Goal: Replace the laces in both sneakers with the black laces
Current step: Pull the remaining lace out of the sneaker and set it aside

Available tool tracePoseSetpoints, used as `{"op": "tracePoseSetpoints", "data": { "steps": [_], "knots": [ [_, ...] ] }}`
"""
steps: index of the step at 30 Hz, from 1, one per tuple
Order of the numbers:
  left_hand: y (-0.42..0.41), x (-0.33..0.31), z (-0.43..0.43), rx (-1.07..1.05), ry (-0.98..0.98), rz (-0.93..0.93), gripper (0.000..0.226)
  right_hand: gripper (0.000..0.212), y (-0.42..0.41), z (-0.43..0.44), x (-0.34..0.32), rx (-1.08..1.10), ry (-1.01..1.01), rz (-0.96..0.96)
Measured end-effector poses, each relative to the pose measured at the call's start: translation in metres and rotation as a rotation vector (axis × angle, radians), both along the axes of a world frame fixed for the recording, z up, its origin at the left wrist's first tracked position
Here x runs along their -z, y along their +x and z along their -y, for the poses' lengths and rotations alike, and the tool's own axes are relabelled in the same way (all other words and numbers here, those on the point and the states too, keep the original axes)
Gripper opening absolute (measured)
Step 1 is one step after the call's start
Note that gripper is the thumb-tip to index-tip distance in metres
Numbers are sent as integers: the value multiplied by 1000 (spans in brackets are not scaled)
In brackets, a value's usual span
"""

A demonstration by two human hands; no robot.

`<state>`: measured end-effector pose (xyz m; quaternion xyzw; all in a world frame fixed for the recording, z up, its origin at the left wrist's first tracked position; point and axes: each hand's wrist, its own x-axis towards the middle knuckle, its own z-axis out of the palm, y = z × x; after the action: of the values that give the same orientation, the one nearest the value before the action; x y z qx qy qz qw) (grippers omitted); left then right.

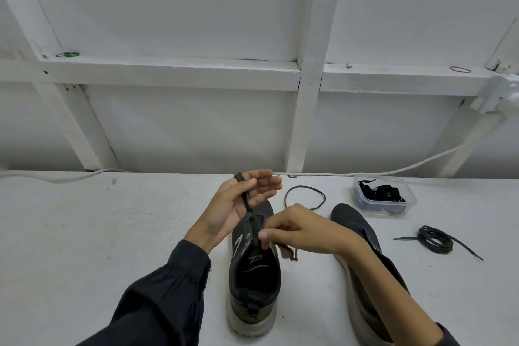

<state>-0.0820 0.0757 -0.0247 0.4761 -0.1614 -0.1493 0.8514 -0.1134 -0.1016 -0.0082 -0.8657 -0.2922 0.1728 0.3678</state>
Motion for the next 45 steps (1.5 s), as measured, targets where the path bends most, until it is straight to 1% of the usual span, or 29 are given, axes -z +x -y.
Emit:
{"op": "tracePoseSetpoints", "data": {
  "steps": [3, 6, 8, 10, 13, 16, 19, 22, 27, 30, 32, 36, 40, 41, 42, 43, 44, 45],
  "knots": [
    [3, -2, -7, 16, 120, 23, 29, 23, -1, 3, -10, 54, 112, -11],
    [-1, 0, -11, 86, 254, 5, 28, 13, 2, 5, -23, 70, 225, 49],
    [-5, 4, -12, 150, 224, -13, 27, 15, 8, 6, -31, 100, 254, 120],
    [-10, 5, -11, 212, 175, -47, 33, 14, 14, 8, -37, 142, 254, 190],
    [-15, 4, -7, 280, 121, -84, 36, 12, 24, 5, -41, 170, 253, 230],
    [-18, 4, -5, 333, 81, -79, 37, 12, 28, 0, -41, 157, 265, 237],
    [-20, 6, -4, 401, 39, -33, 34, 12, 30, -4, -43, 131, 269, 225],
    [-20, 10, -3, 451, 14, -3, 39, 12, 31, -9, -44, 119, 272, 210],
    [-20, 13, -3, 483, 31, 20, 38, 11, 32, -13, -40, 104, 281, 198],
    [-22, 12, 0, 507, 77, 34, 36, 11, 34, -15, -36, 114, 285, 187],
    [-22, 11, 1, 503, 97, 44, 33, 11, 36, -15, -32, 130, 299, 185],
    [-21, 6, 1, 492, 139, 77, 32, 10, 38, -16, -14, 216, 392, 145],
    [-18, -3, -1, 422, 74, 62, 29, 12, 35, -20, 6, 320, 481, 22],
    [-15, -4, -1, 390, 48, 55, 30, 19, 32, -22, 10, 330, 450, -4],
    [-13, -5, -2, 355, 27, 49, 30, 30, 28, -24, 15, 335, 396, -19],
    [-11, -7, -2, 322, 14, 43, 30, 35, 25, -27, 21, 350, 326, -22],
    [-9, -7, -3, 296, 10, 37, 30, 34, 20, -29, 27, 362, 308, -36],
    [-7, -7, -3, 281, 13, 32, 29, 28, 15, -31, 31, 348, 302, -38]
  ]
}}
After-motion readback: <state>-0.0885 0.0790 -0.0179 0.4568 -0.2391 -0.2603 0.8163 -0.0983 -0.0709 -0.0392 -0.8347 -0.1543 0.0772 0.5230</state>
